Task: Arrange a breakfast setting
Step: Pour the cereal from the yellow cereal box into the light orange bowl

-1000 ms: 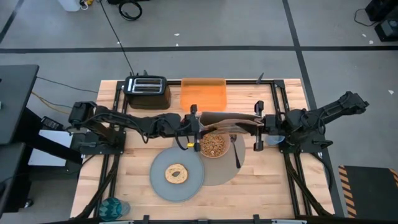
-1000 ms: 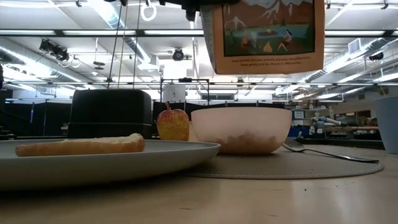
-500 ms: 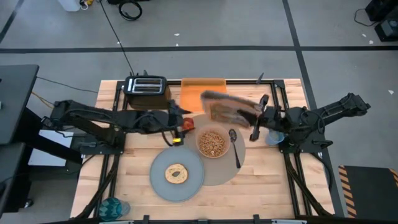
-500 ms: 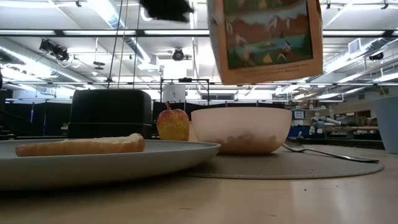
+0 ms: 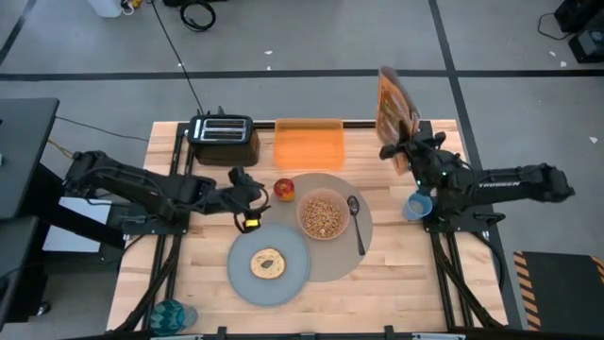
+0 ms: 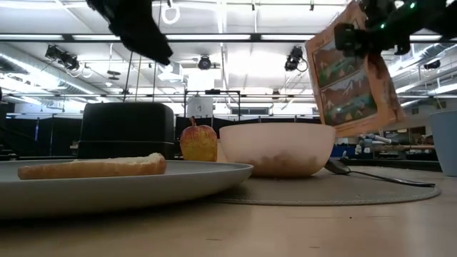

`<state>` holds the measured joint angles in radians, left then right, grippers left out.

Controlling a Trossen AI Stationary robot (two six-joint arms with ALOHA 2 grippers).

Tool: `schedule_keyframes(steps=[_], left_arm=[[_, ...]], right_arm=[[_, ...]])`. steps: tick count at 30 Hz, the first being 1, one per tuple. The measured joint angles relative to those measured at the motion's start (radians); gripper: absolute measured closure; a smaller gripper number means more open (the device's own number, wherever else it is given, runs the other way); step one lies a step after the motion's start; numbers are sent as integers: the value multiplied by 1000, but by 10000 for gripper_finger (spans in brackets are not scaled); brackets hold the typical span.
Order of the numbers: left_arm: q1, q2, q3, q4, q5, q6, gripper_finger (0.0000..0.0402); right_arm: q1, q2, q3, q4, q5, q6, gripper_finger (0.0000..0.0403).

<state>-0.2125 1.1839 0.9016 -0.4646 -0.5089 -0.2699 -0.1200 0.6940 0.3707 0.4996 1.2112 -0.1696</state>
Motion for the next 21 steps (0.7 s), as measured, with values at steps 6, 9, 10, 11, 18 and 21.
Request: schedule_keyframes(steps=[6,9,10,11,18,21], left_arm=[[-31,0,-32,87,5,-9,84],[-53,0,-32,107,14,-11,84],[-60,0,-32,114,16,-7,84],[-67,0,-32,129,15,-7,84],[-91,0,-32,188,16,26,84],[-91,0,-32,188,16,27,84]], right_arm=[[-207,47,-66,4,-58,187,391],[-292,88,-95,1,-81,221,387],[-319,102,-100,1,-104,227,384],[-344,115,-104,2,-134,232,381],[-440,204,-100,67,-199,291,360],[-440,205,-100,65,-236,270,335]])
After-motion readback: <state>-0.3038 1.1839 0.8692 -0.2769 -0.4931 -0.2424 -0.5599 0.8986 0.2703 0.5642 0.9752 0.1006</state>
